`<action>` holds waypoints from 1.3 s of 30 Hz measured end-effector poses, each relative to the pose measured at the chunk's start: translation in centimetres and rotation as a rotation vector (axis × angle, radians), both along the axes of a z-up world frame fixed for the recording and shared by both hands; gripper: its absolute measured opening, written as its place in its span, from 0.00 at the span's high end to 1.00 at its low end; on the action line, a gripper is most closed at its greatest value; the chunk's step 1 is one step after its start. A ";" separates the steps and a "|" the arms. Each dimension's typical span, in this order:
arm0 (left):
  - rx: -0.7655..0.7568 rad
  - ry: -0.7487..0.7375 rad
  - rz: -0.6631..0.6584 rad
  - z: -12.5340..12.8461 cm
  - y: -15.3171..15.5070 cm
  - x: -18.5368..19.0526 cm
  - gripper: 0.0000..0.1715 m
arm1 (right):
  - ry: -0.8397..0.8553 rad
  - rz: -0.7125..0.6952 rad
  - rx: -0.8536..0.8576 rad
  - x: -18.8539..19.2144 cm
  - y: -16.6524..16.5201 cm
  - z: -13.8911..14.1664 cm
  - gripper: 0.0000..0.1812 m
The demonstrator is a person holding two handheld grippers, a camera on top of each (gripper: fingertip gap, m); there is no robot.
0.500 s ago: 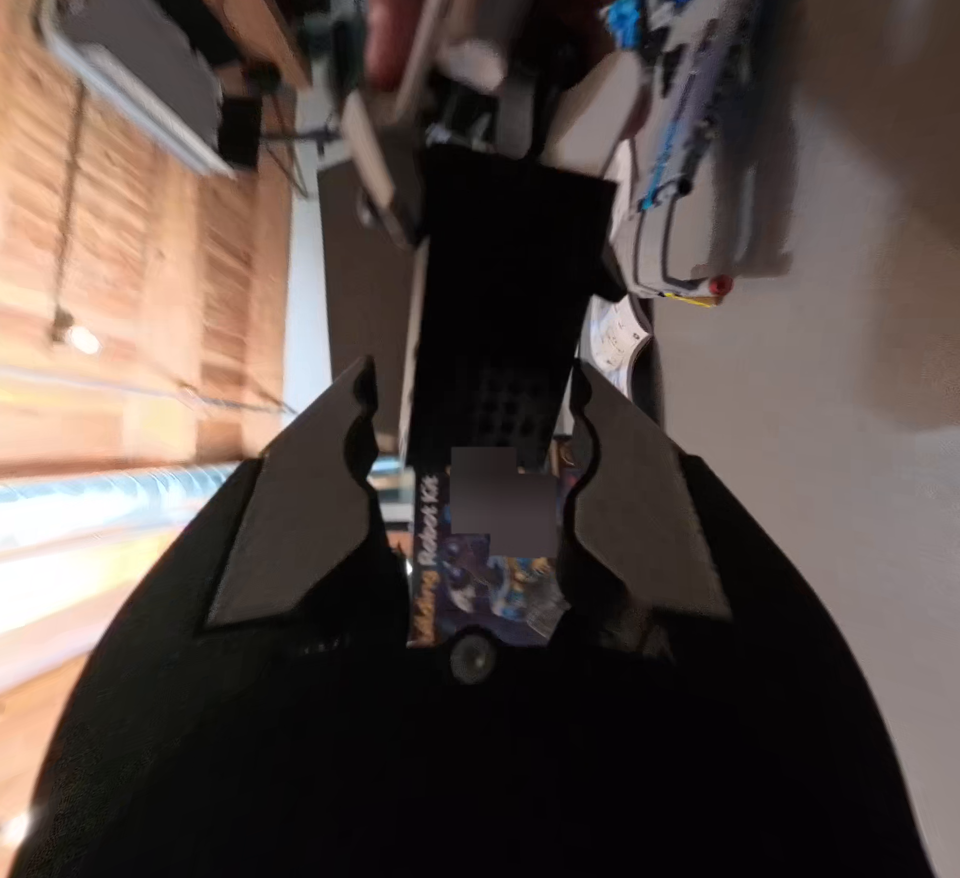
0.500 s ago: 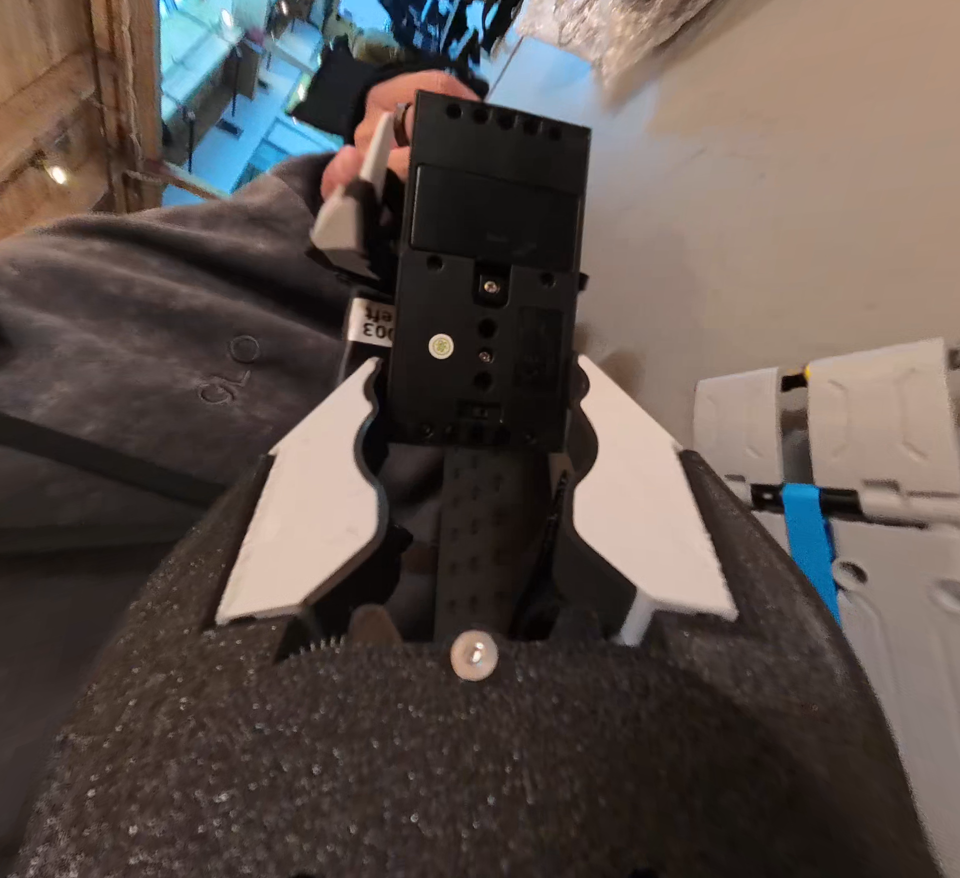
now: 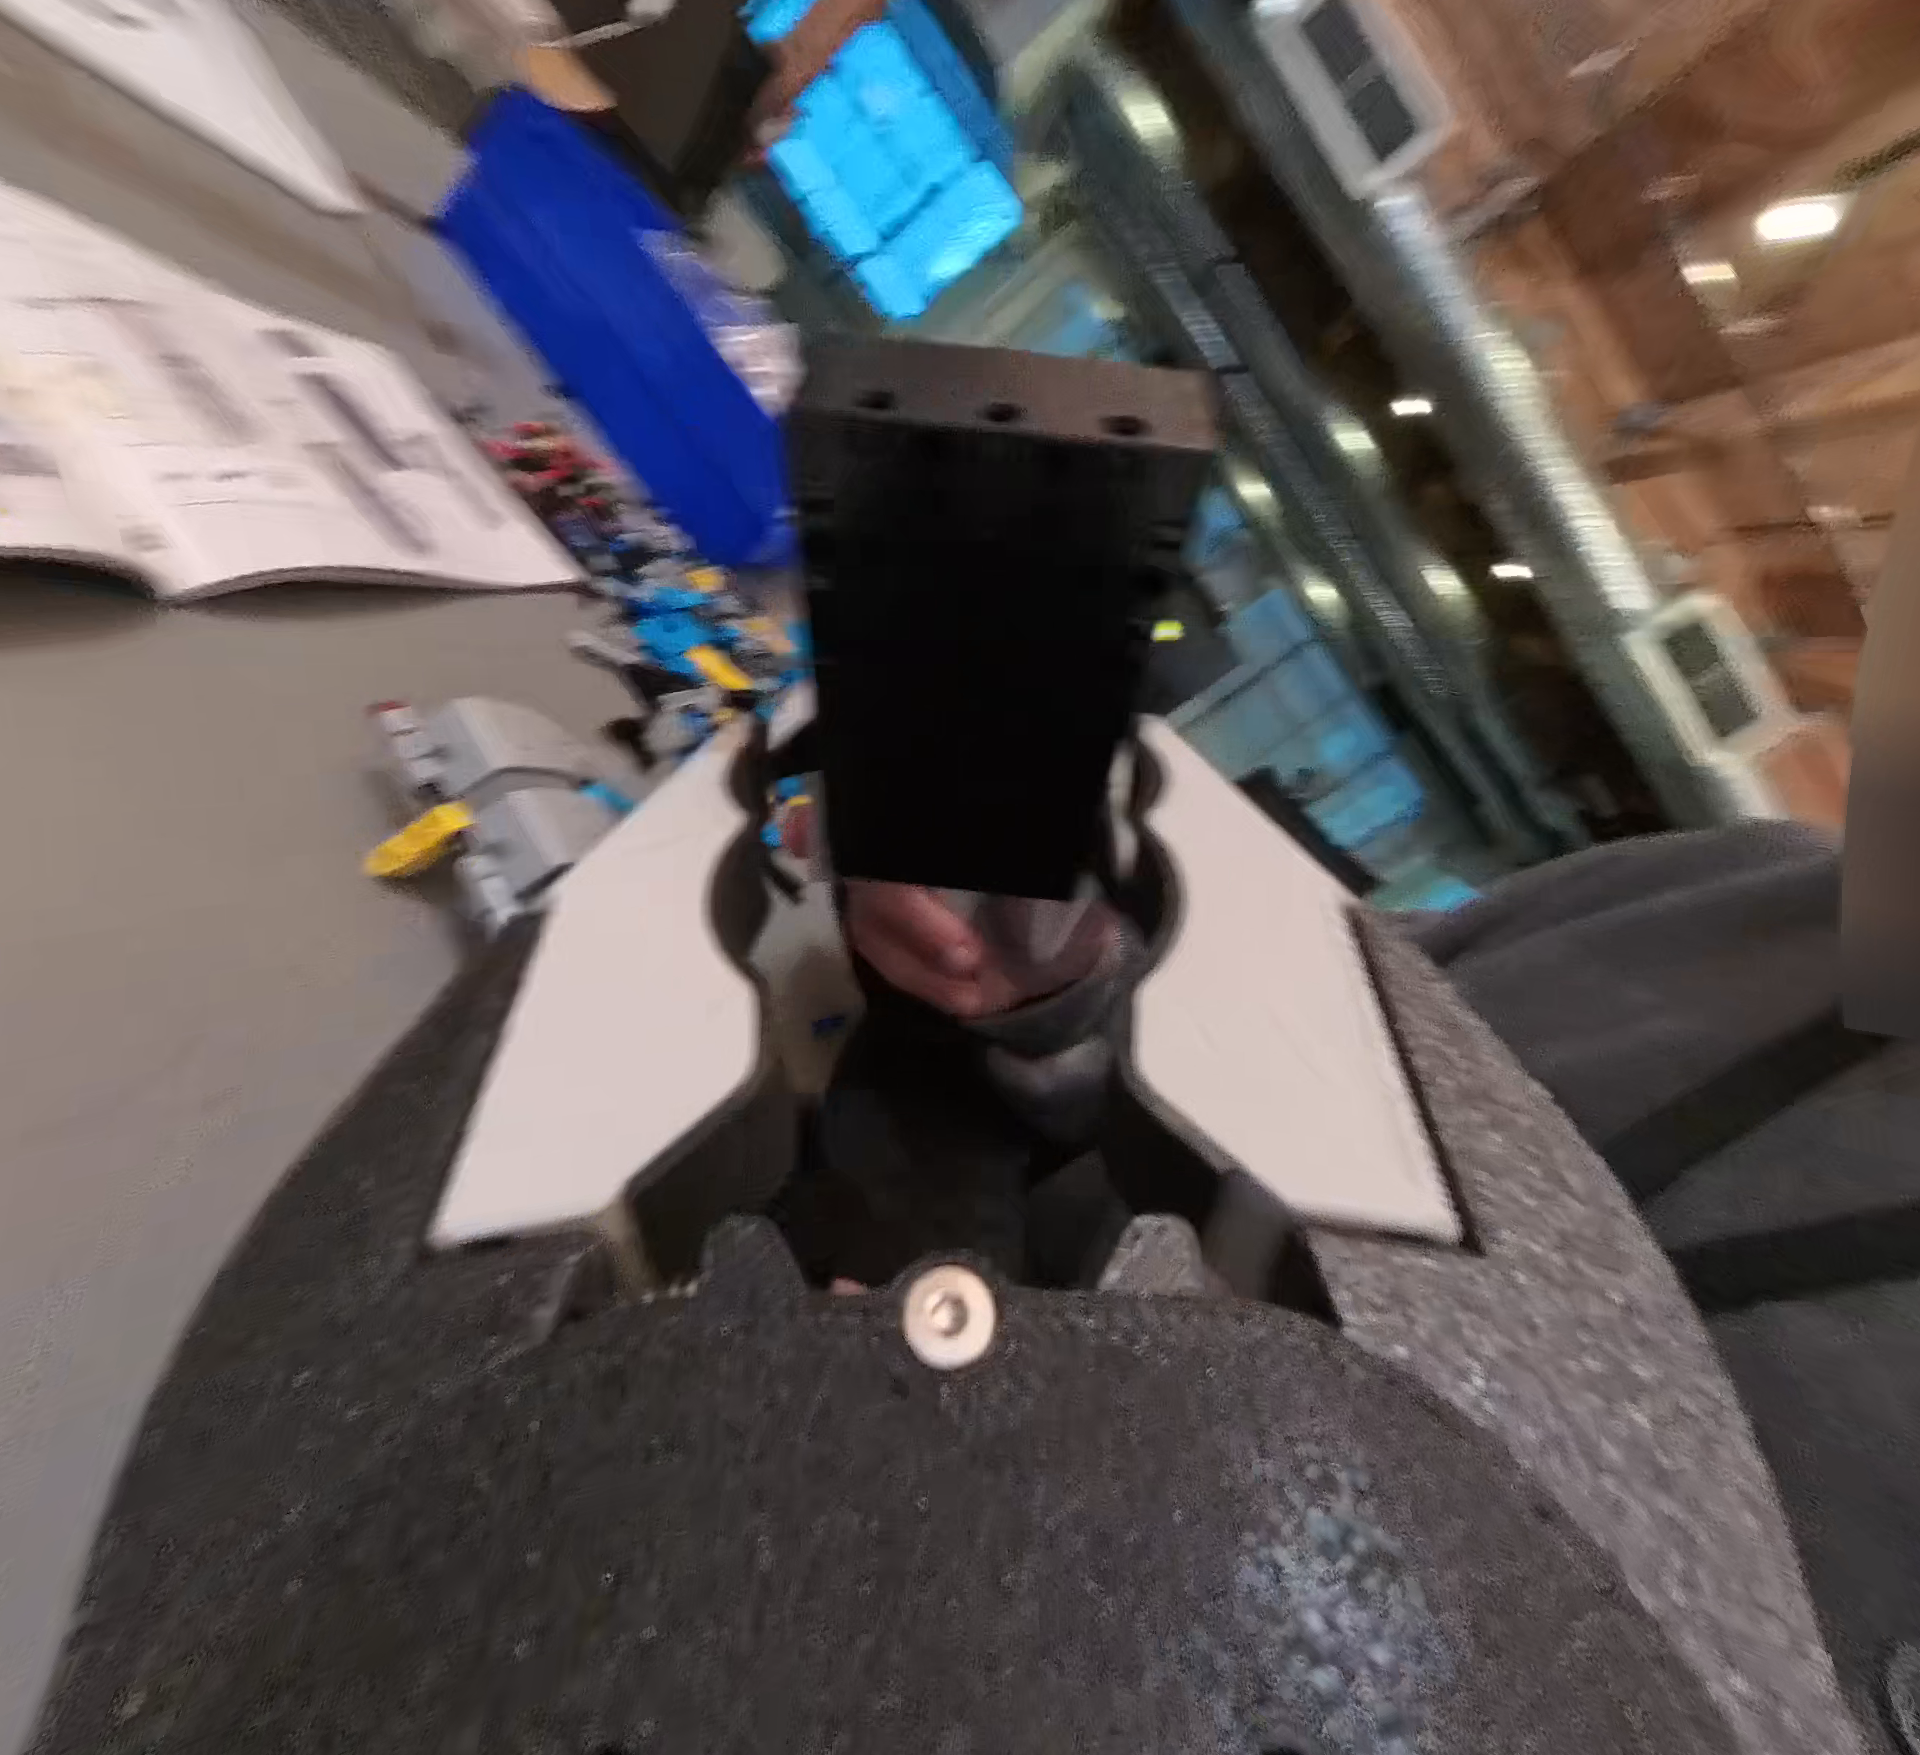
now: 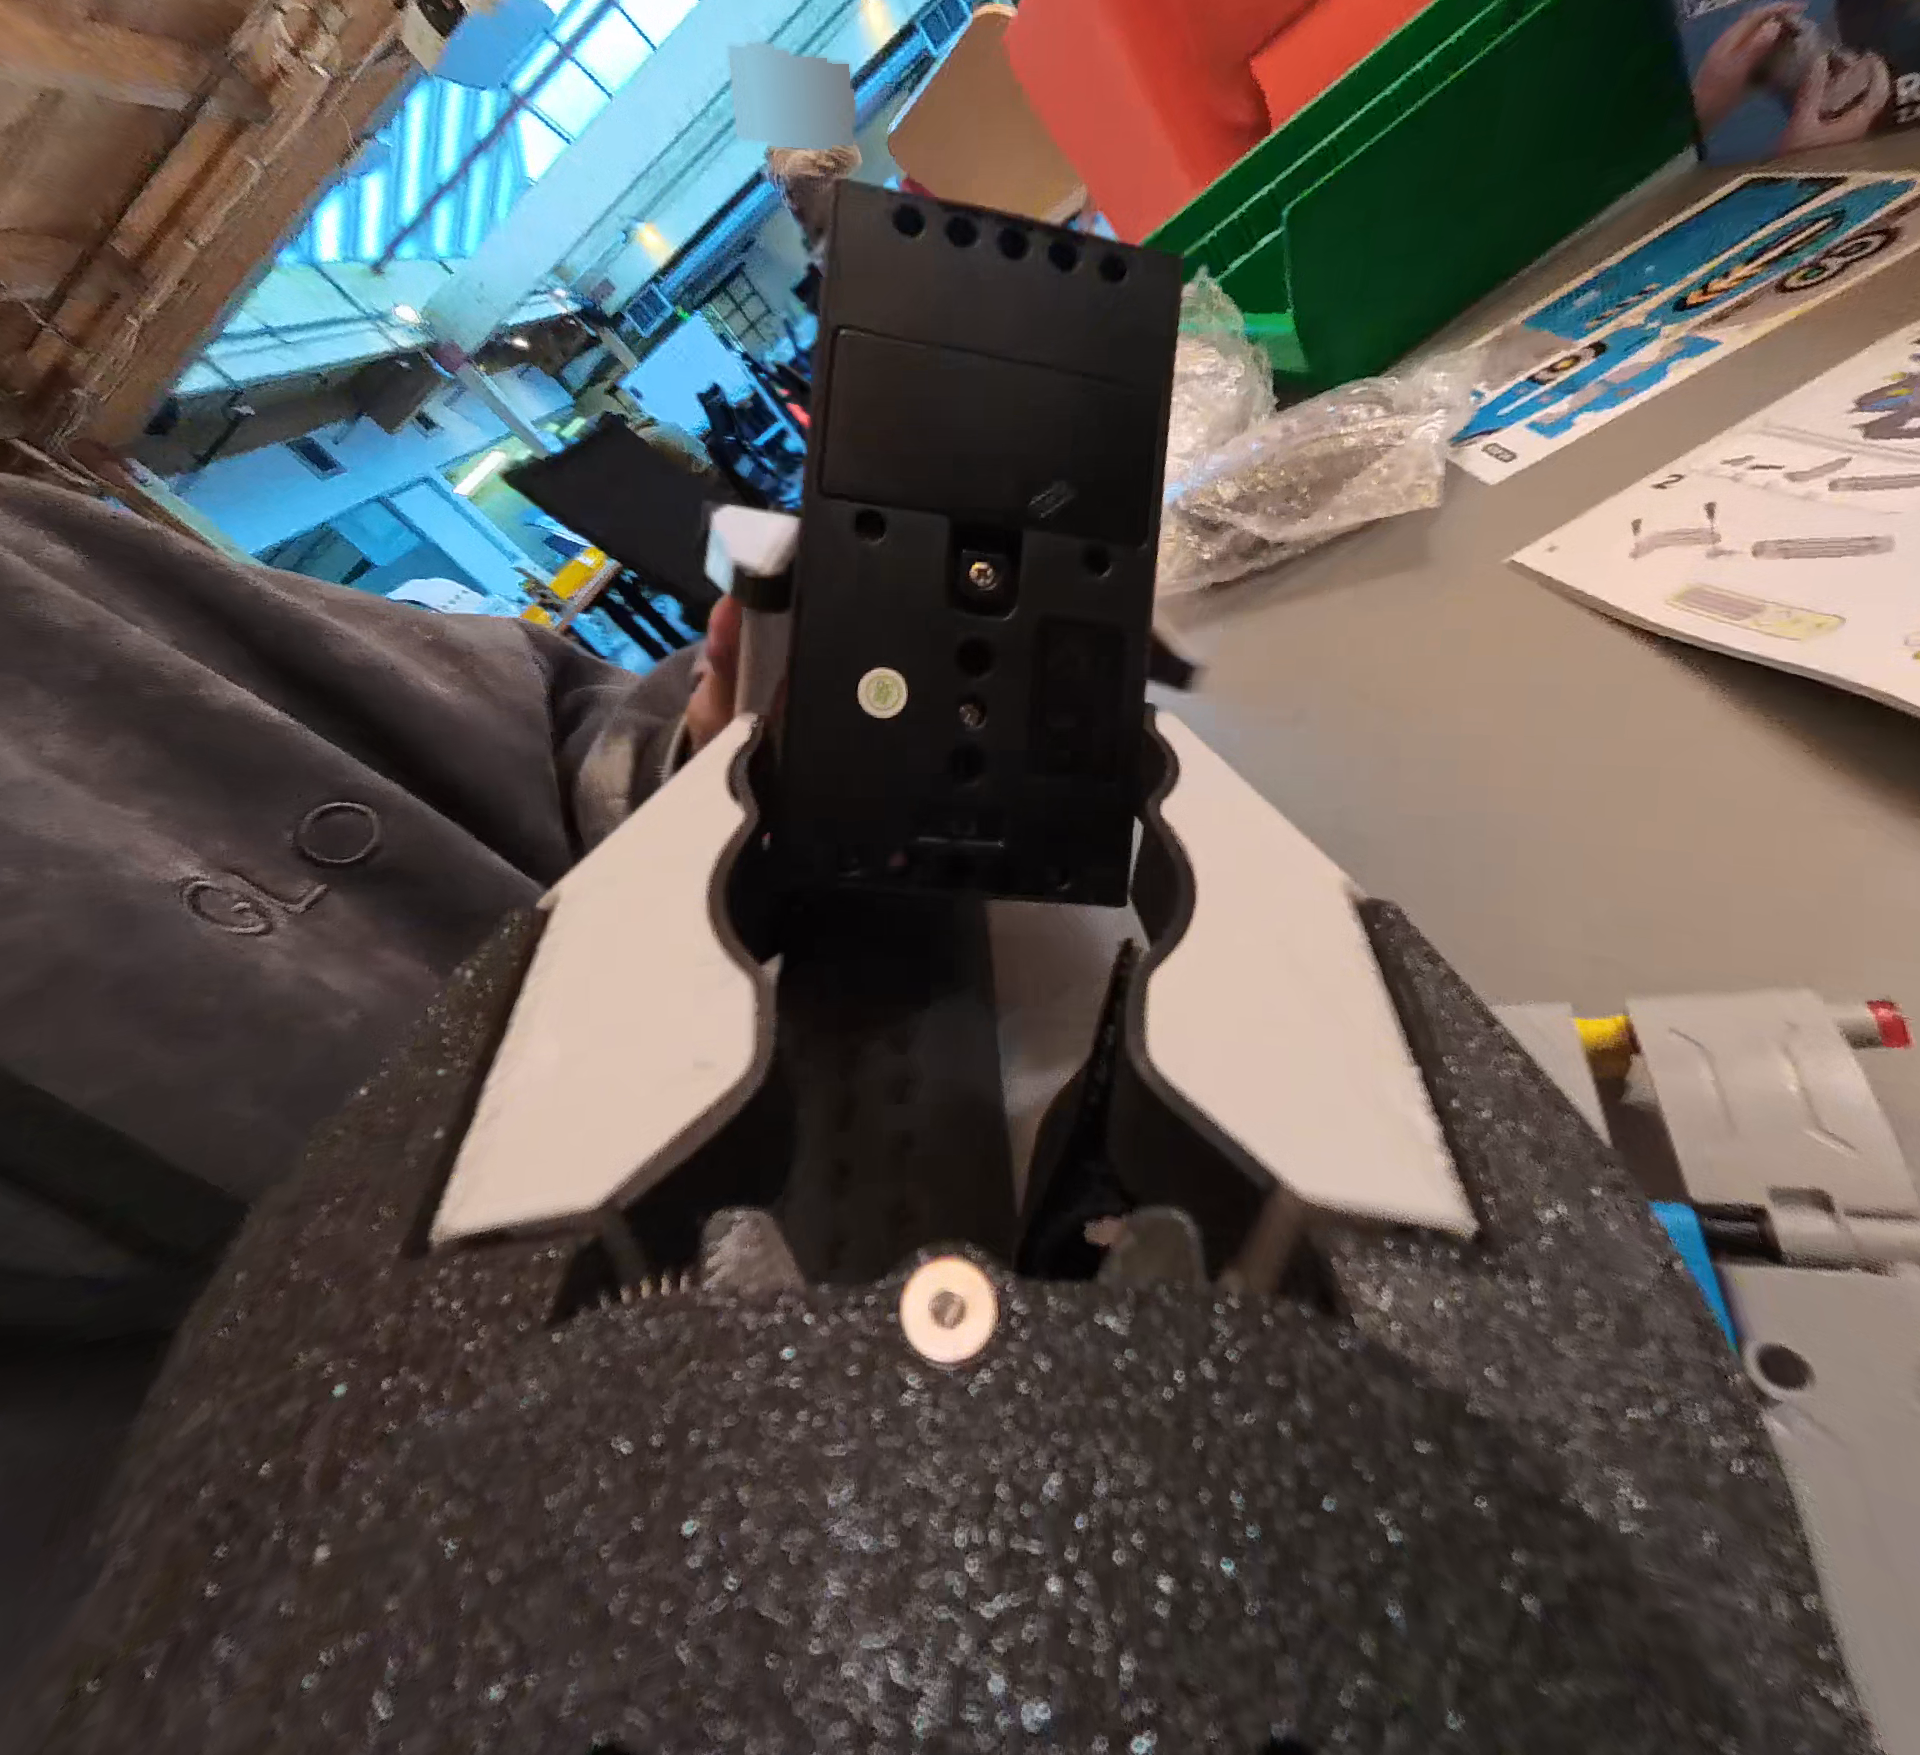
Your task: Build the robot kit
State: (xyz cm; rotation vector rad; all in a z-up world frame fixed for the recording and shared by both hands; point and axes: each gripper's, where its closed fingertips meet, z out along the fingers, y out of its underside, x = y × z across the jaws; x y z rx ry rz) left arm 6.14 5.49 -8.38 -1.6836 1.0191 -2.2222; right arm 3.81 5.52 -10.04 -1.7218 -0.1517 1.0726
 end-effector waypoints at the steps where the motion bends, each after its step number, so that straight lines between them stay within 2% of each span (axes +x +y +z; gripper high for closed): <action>1: -0.037 -0.031 -0.010 0.3 -0.1 -0.1 0.65 | -0.029 -0.017 -0.001 -0.1 0.1 -0.3 0.61; 7: -0.034 -0.110 -0.101 -0.1 -0.8 -0.7 0.66 | -0.107 -0.028 0.014 -0.2 -0.5 -0.5 0.62; 9: -0.041 -0.122 -0.118 -0.3 -1.0 -0.8 0.66 | -0.068 -0.024 0.019 -0.3 -0.7 -0.5 0.62; 12: -0.013 -0.078 -0.134 -1.0 -1.0 -0.5 0.65 | -0.111 -0.032 -0.018 -0.1 -0.8 -1.5 0.62; 15: 0.039 0.010 -0.111 -2.0 -0.7 -0.1 0.63 | -0.287 -0.099 -0.006 0.4 -0.4 -2.8 0.63; 18: 0.073 0.134 -0.092 -3.6 -1.1 0.3 0.63 | -0.621 -0.187 0.021 1.3 0.1 -4.5 0.63; 19: 0.078 0.158 -0.079 -3.9 -1.3 0.4 0.66 | -0.694 -0.201 0.025 1.3 0.2 -5.0 0.63; 21: 0.090 0.257 -0.024 -5.3 -1.2 0.8 0.77 | -0.784 -0.228 0.030 1.1 0.5 -5.6 0.63; 24: 0.064 0.360 0.014 -6.8 -1.0 0.7 0.81 | -0.908 -0.266 0.009 1.6 0.7 -6.6 0.63; 29: 0.035 0.382 0.066 -6.9 -0.9 0.6 0.81 | -0.954 -0.332 -0.007 2.3 1.0 -6.7 0.63; 35: -0.016 0.341 0.085 -6.8 -0.9 0.7 0.84 | -0.975 -0.381 -0.017 3.0 1.1 -6.6 0.63; 37: 0.009 0.341 0.080 -6.7 -0.5 0.5 0.85 | -0.965 -0.385 0.000 2.8 1.3 -6.5 0.63; 39: 0.095 0.353 0.104 -6.8 0.6 0.2 0.85 | -0.921 -0.378 0.006 2.7 1.2 -6.3 0.60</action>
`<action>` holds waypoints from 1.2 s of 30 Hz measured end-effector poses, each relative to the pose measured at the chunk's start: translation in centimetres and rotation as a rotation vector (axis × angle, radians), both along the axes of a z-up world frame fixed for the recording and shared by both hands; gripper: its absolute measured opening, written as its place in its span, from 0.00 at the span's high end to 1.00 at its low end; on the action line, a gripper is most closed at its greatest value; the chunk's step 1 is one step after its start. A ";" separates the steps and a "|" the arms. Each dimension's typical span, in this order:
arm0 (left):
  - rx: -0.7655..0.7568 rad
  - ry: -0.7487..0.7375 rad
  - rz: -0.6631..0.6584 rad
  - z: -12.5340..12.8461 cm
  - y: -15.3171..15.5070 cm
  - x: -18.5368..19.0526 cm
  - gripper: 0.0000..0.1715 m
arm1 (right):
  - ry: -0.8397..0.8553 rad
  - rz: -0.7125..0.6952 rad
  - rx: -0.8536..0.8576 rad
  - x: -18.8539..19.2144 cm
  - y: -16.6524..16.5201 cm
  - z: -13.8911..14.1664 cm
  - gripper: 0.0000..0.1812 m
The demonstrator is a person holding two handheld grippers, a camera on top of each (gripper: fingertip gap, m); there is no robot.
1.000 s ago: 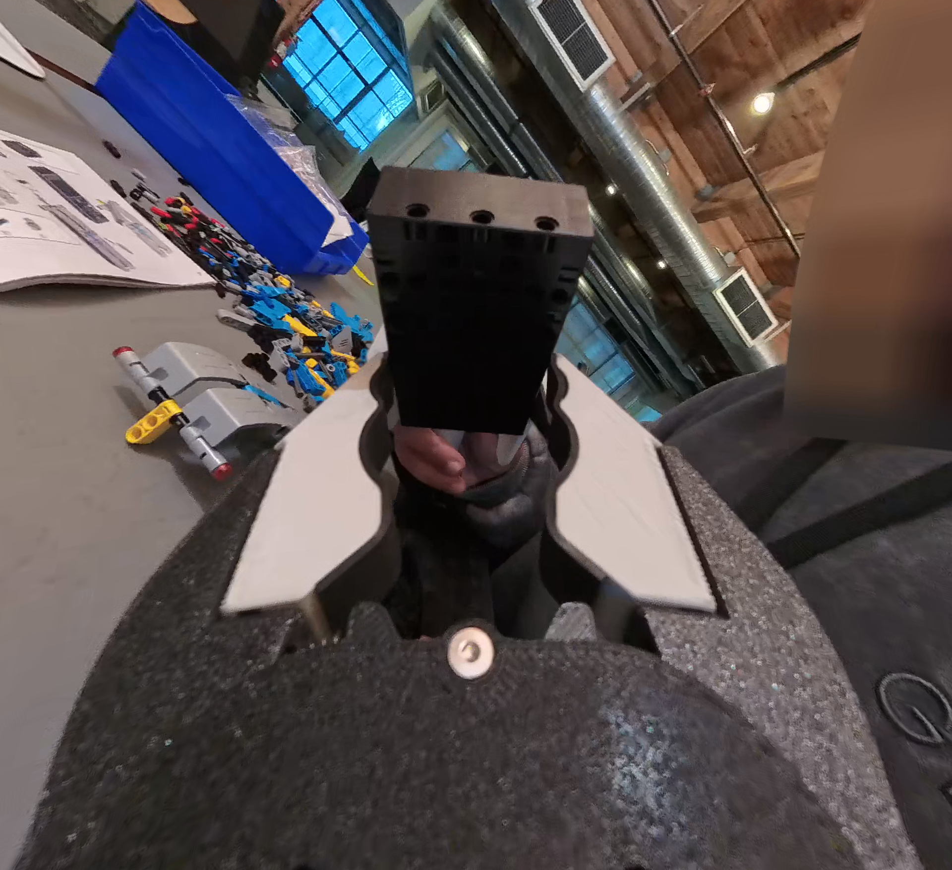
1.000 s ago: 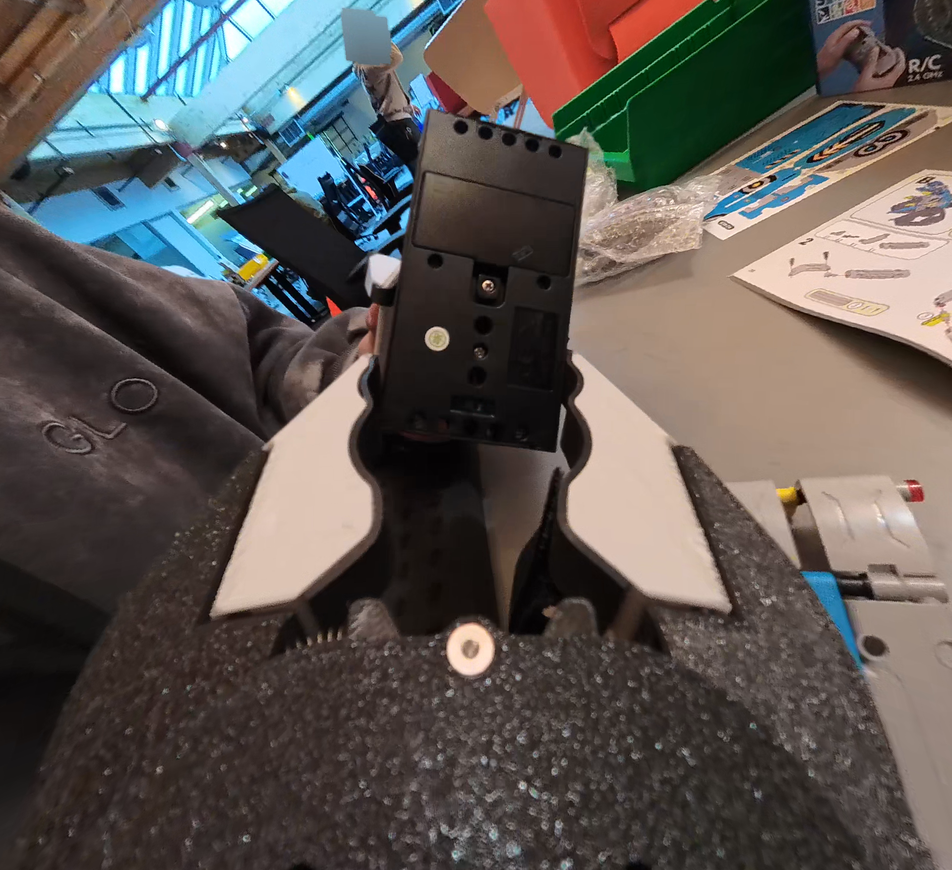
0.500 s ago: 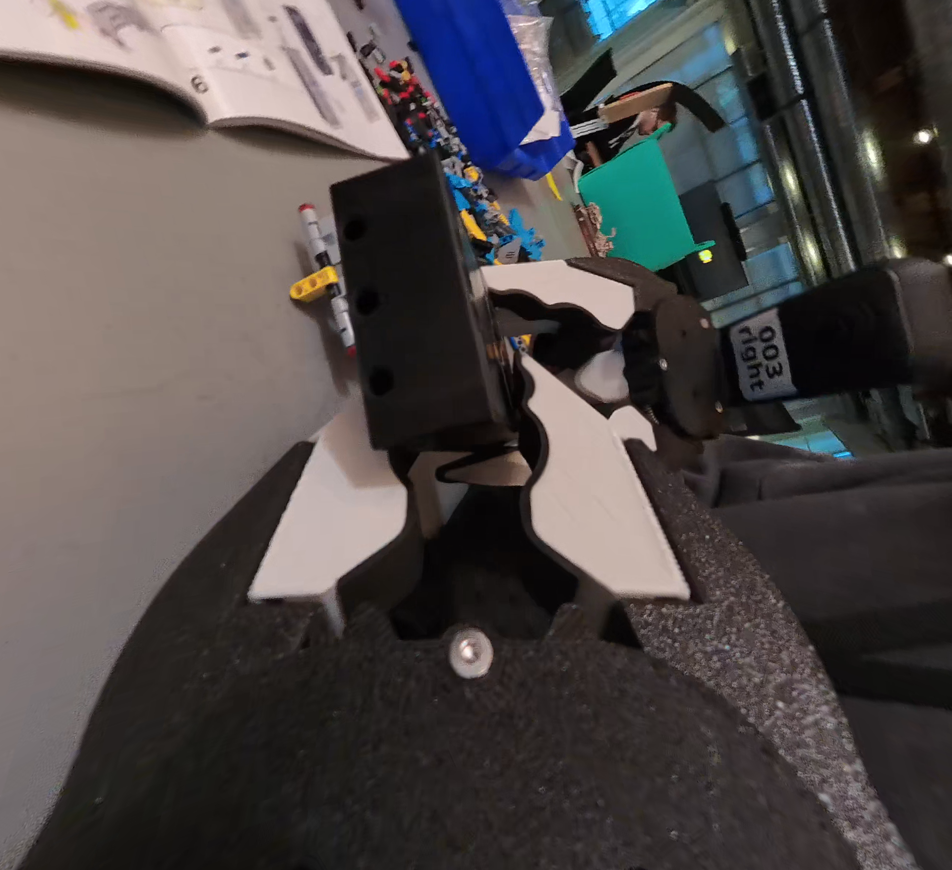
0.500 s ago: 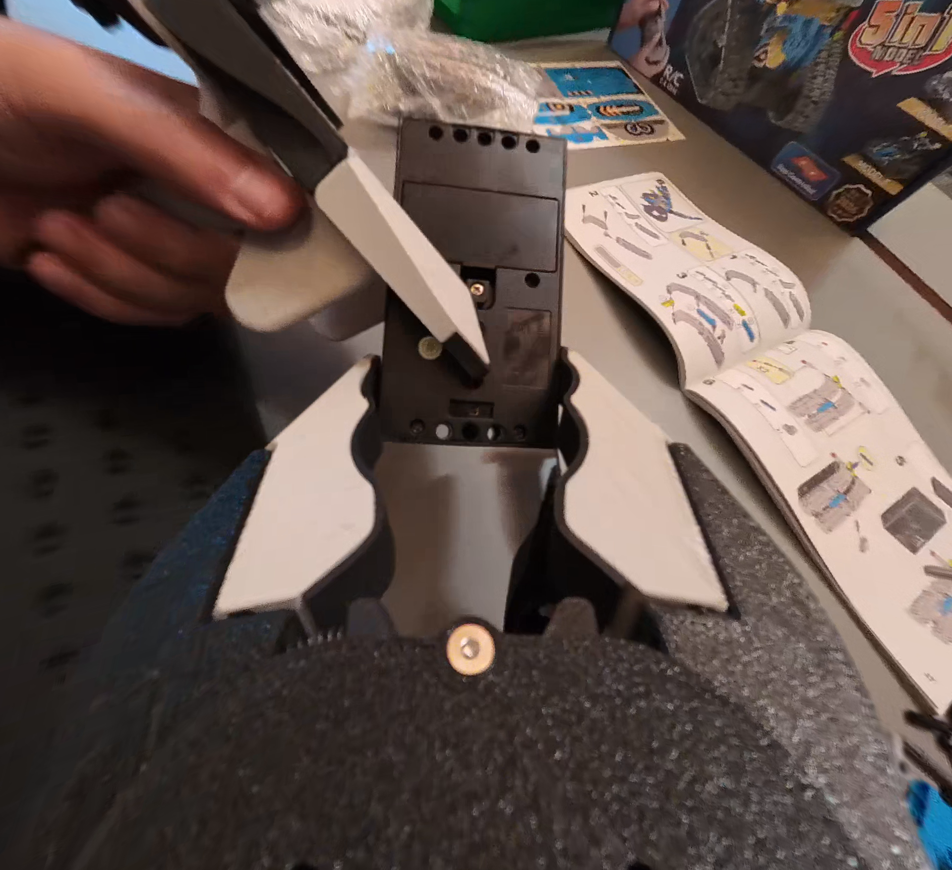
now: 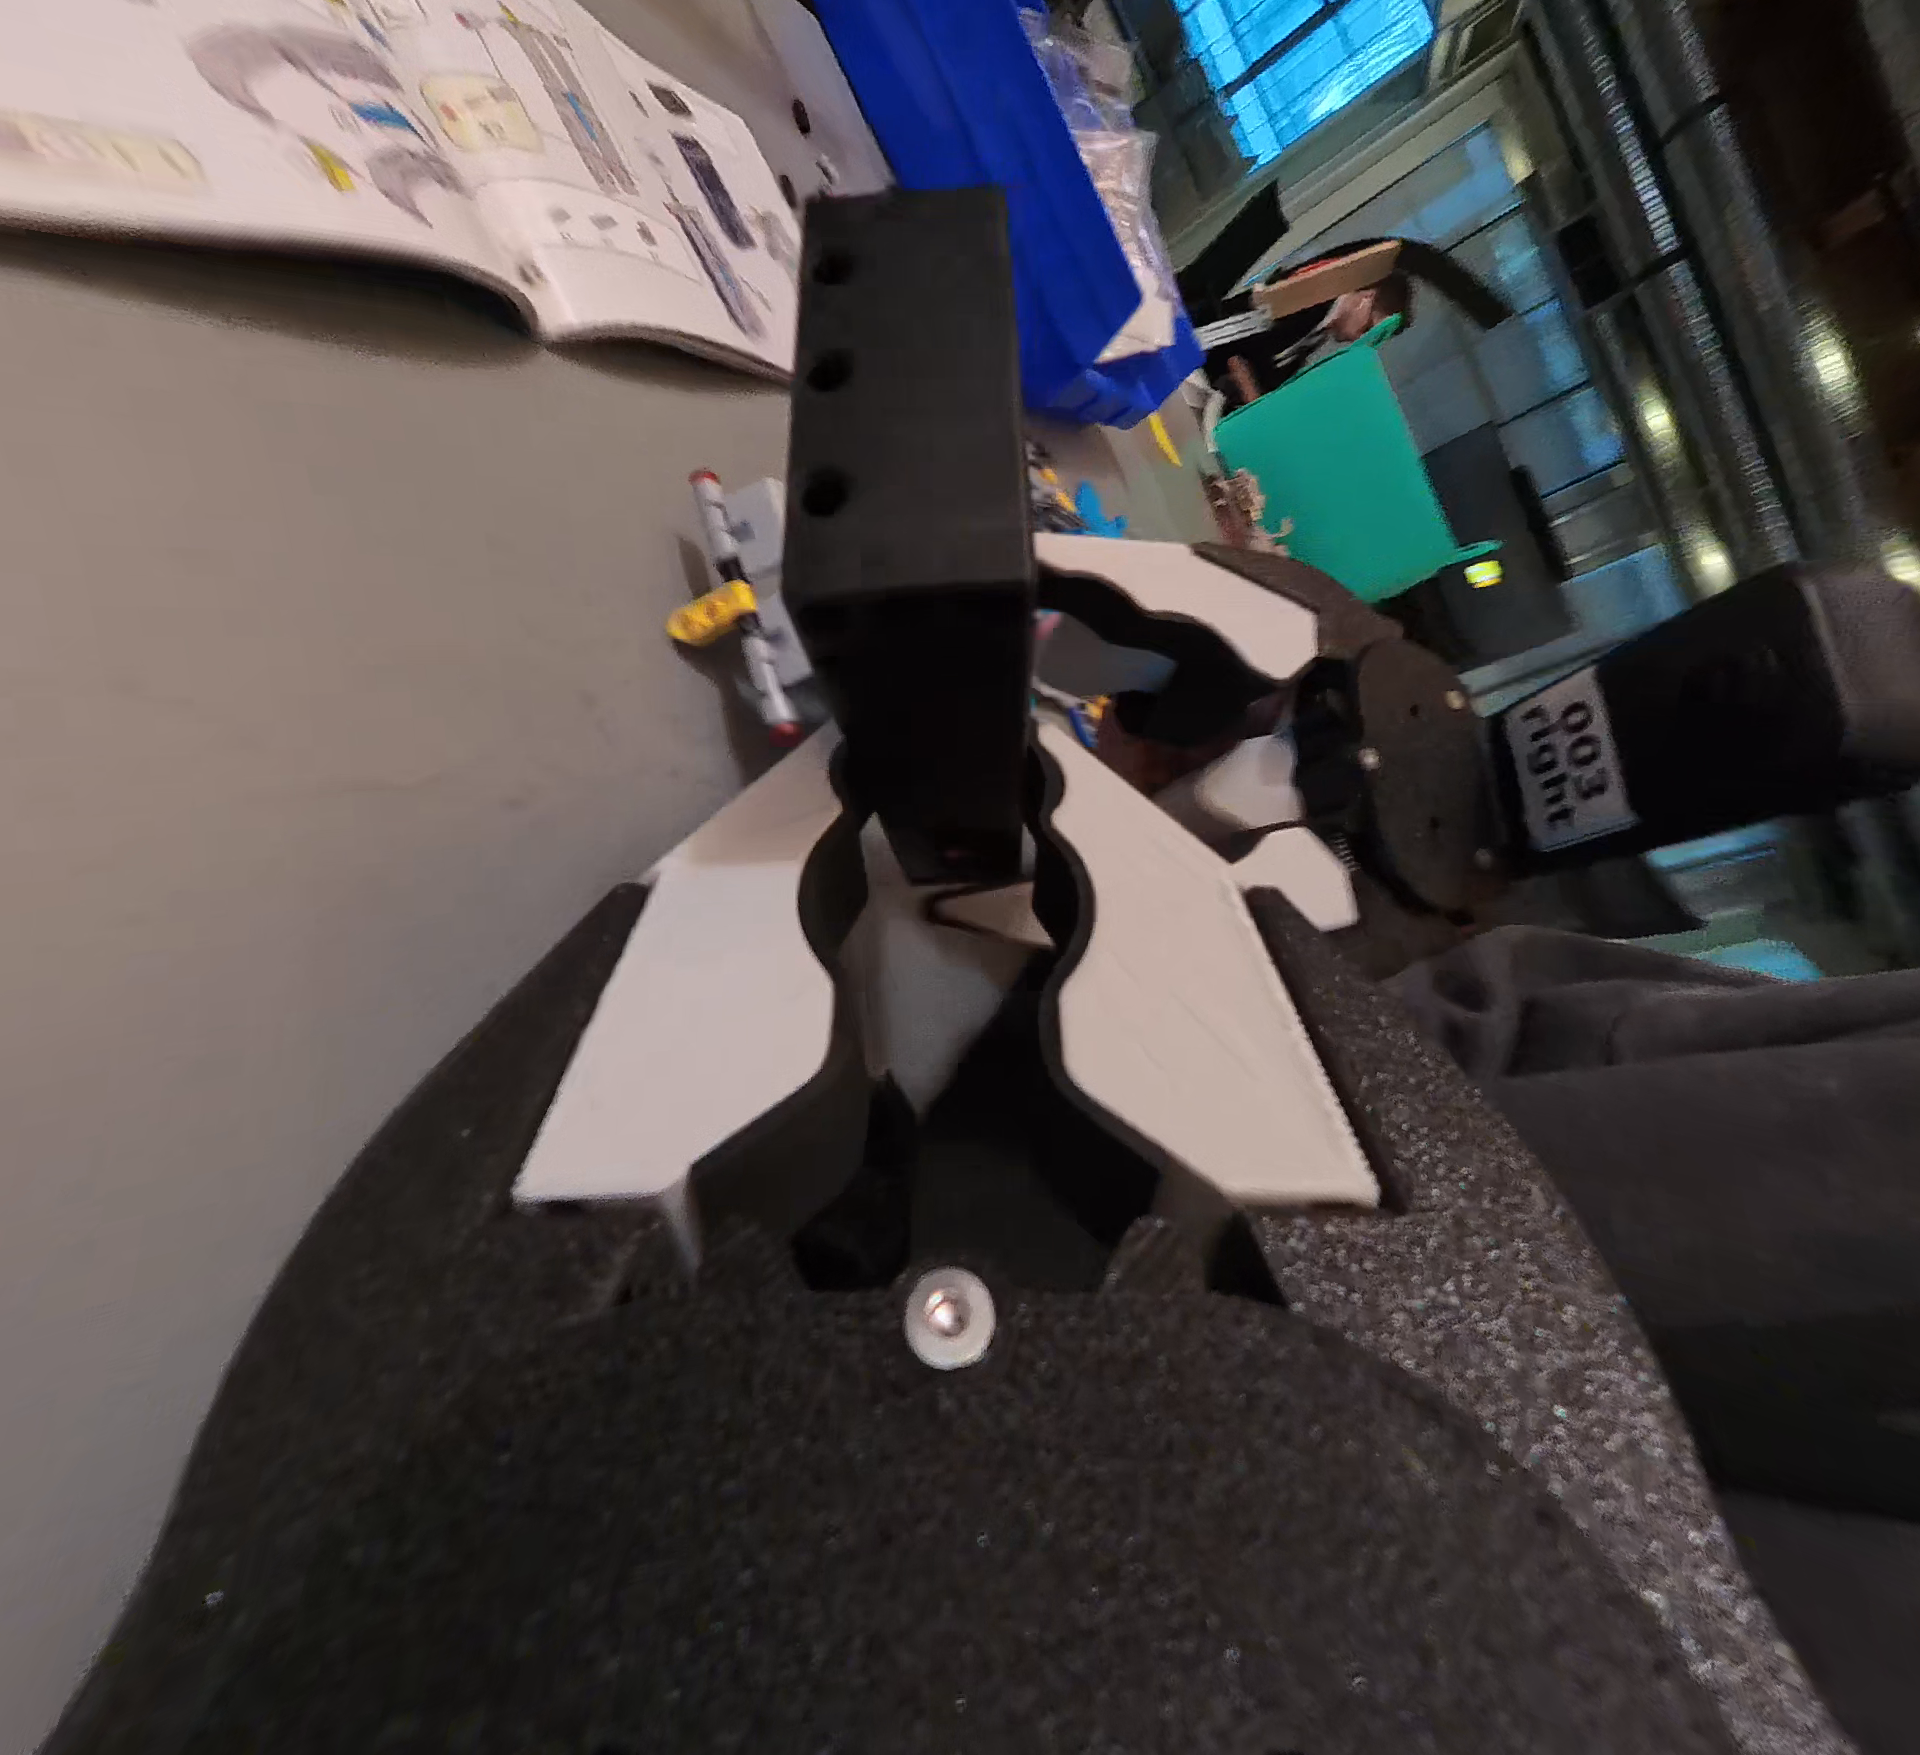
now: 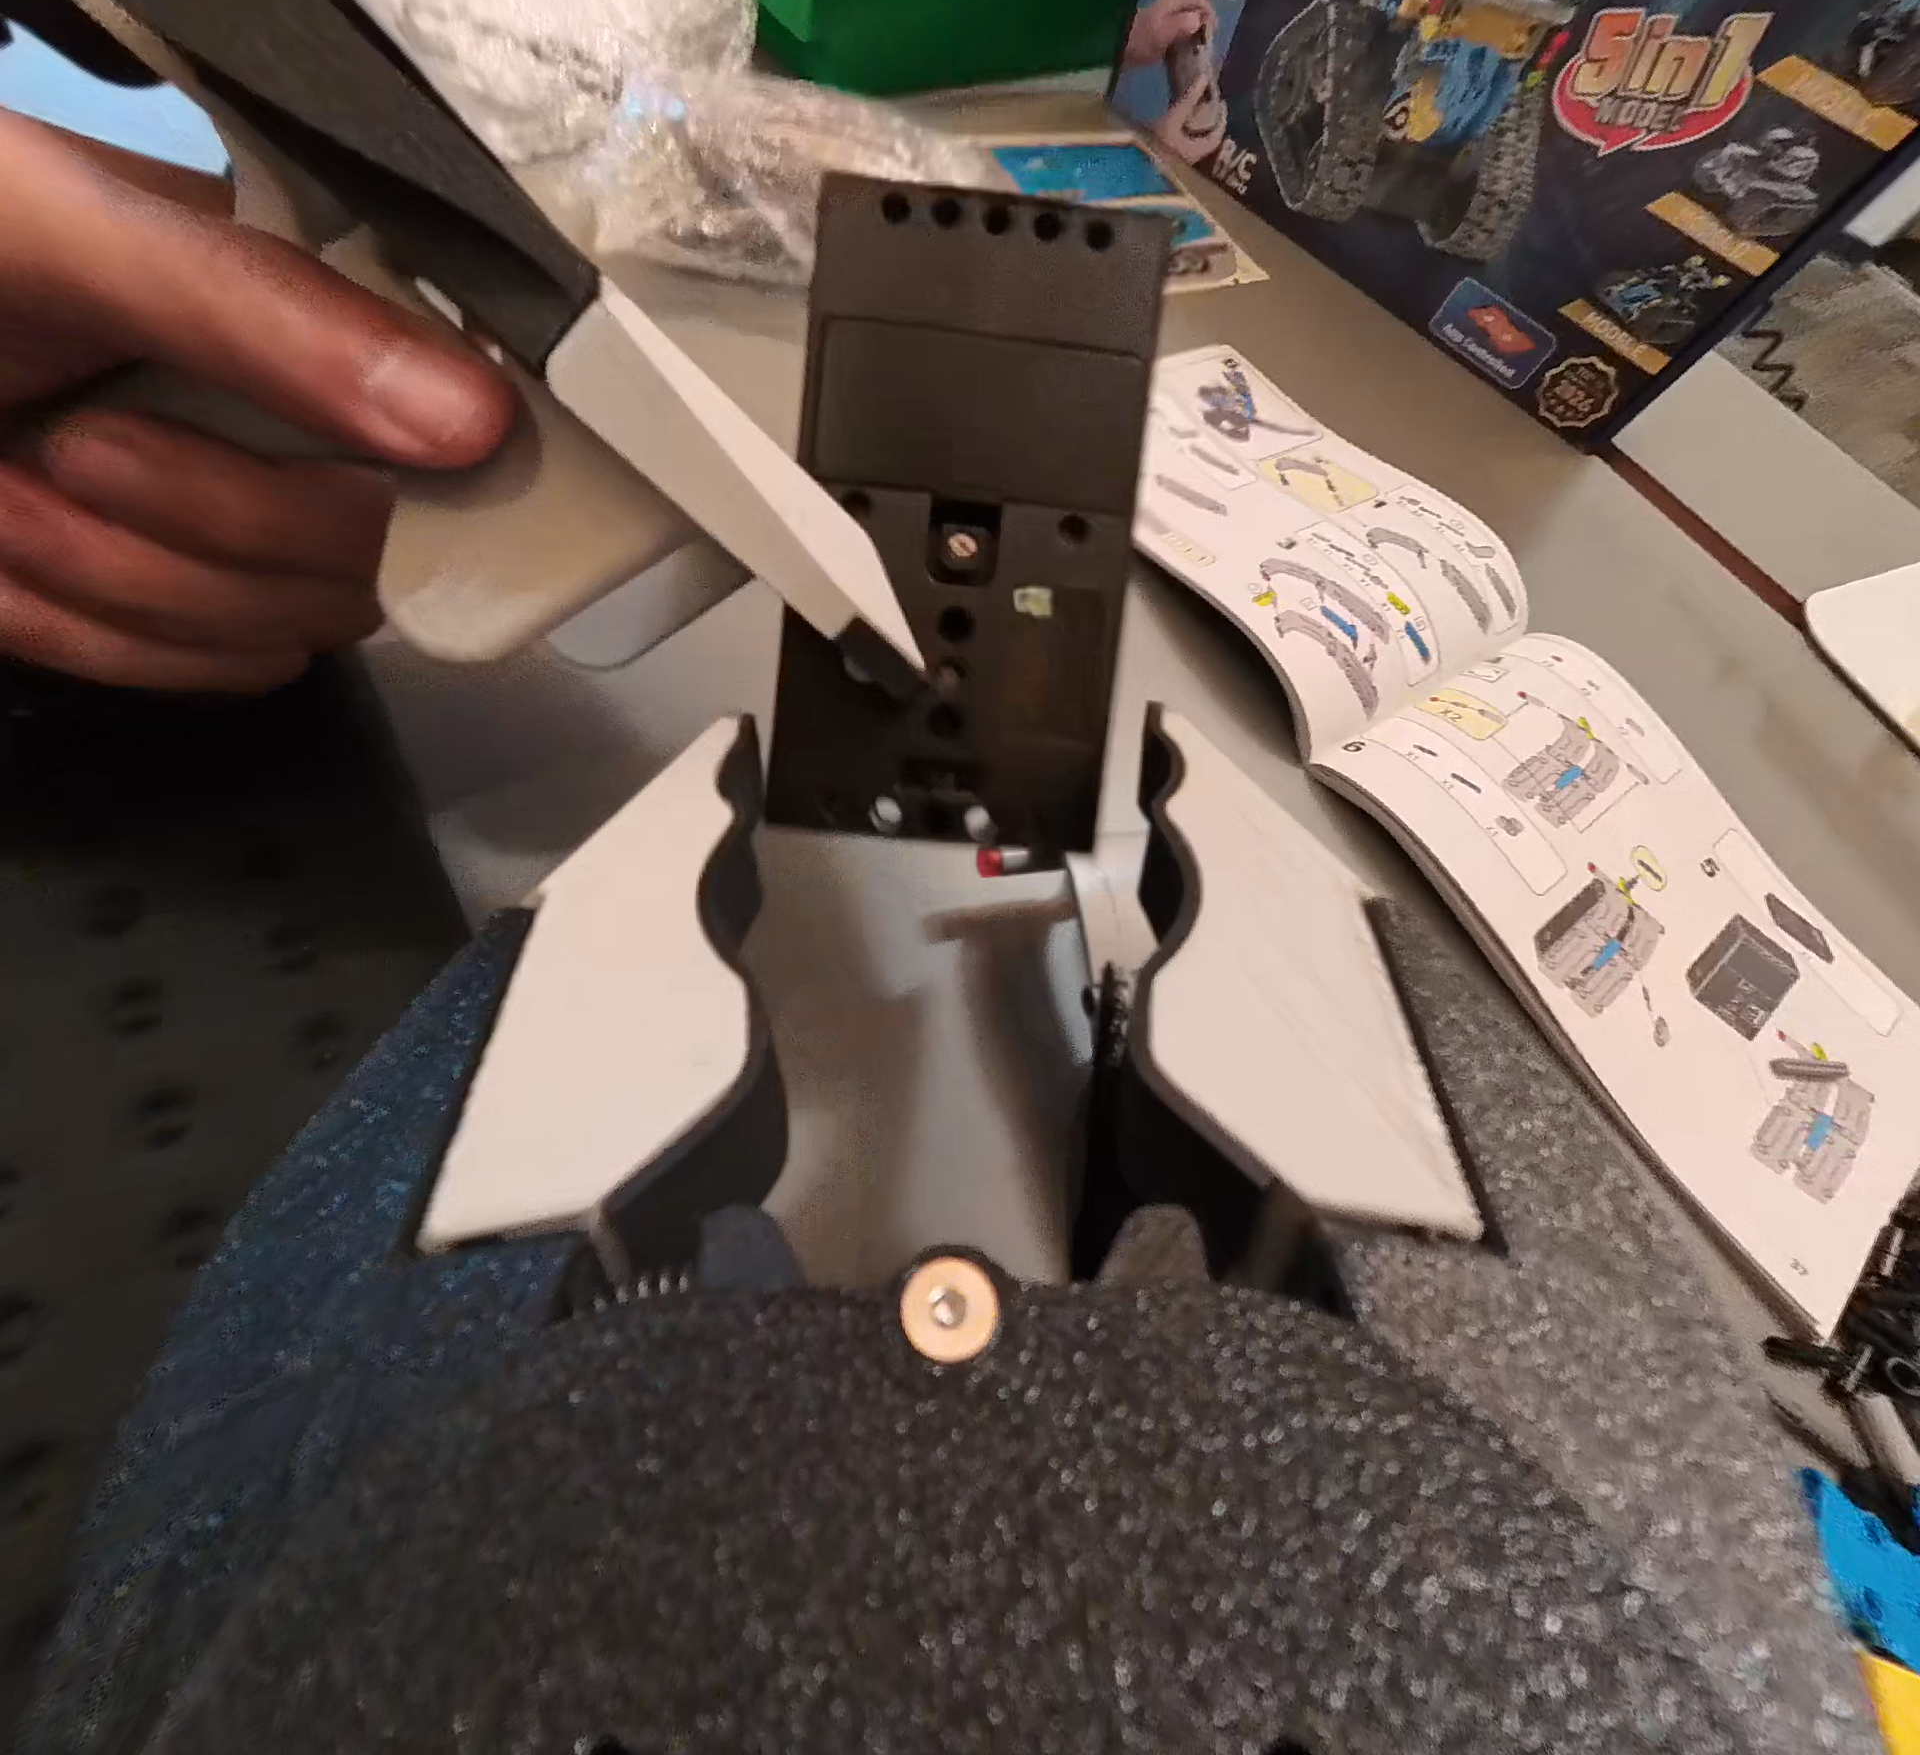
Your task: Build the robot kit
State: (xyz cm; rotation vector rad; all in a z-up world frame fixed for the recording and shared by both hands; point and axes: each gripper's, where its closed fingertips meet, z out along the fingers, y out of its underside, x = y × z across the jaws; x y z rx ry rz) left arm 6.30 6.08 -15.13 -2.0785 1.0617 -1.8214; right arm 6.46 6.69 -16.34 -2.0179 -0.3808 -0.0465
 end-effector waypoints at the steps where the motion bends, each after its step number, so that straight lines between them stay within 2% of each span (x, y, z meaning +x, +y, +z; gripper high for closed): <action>1: 0.045 0.005 0.015 0.0 0.9 -0.2 0.85 | 0.034 -0.005 0.018 0.4 -0.1 0.5 0.59; 4: 0.167 0.038 0.076 -0.5 4.2 -1.1 0.85 | 0.166 0.028 0.002 2.2 -0.9 1.6 0.60; 7: 0.233 0.063 0.117 -1.5 6.1 -1.7 0.85 | 0.193 0.045 -0.147 6.0 -2.2 -0.3 0.62; 9: 0.237 0.060 0.113 -1.8 6.1 -1.7 0.85 | 0.240 0.083 -0.285 7.1 -3.6 -2.0 0.58; 12: 0.248 0.051 0.092 -1.9 5.8 -1.4 0.85 | 0.148 0.062 -0.439 8.5 -5.1 -4.4 0.56; 17: 0.203 0.051 0.075 -2.2 5.7 -1.2 0.85 | 0.052 0.033 -0.586 9.4 -5.3 -5.9 0.50; 21: 0.134 0.050 0.087 -2.4 6.2 -1.3 0.85 | -0.028 0.082 -0.658 8.2 -4.9 -7.1 0.65; 25: 0.051 0.044 0.091 -2.6 6.6 -1.3 0.85 | 0.012 0.025 -0.657 8.5 -4.4 -6.9 0.66; 26: 0.029 0.038 0.090 -2.5 6.6 -1.3 0.85 | 0.068 0.001 -0.610 8.7 -3.8 -6.1 0.66; 28: -0.014 0.026 0.094 -2.5 6.8 -1.3 0.85 | 0.310 -0.003 -0.532 8.0 -3.0 -4.1 0.66; 30: -0.043 0.017 0.096 -2.5 6.9 -1.3 0.85 | 0.648 0.005 -0.400 7.2 -1.7 -1.2 0.66; 32: -0.056 0.009 0.088 -2.4 6.8 -1.1 0.85 | 1.055 0.036 -0.291 7.0 -0.8 1.6 0.66; 33: -0.053 0.010 0.083 -2.4 6.7 -1.1 0.85 | 1.181 0.070 -0.269 6.8 -0.8 2.2 0.67; 36: -0.034 0.008 0.075 -2.3 6.4 -1.0 0.85 | 1.400 0.115 -0.203 6.6 -0.6 3.2 0.66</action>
